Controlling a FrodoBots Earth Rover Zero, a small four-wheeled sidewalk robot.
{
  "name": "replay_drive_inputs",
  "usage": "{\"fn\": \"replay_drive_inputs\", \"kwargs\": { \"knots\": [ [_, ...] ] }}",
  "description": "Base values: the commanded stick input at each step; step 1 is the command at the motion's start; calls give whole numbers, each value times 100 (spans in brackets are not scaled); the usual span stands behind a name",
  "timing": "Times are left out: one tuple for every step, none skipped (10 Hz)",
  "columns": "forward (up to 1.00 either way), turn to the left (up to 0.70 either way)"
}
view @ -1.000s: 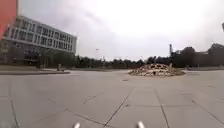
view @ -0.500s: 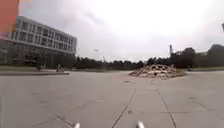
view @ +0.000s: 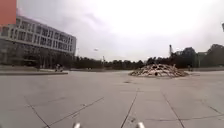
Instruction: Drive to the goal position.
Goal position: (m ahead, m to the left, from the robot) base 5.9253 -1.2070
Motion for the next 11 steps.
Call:
{"fn": "replay_drive_inputs", "kwargs": {
  "knots": [
    [50,0],
    [50,0],
    [50,0],
    [50,0],
    [50,0],
    [50,0],
    [50,0],
    [50,0],
    [50,0],
    [50,0],
    [50,0]
  ]
}}
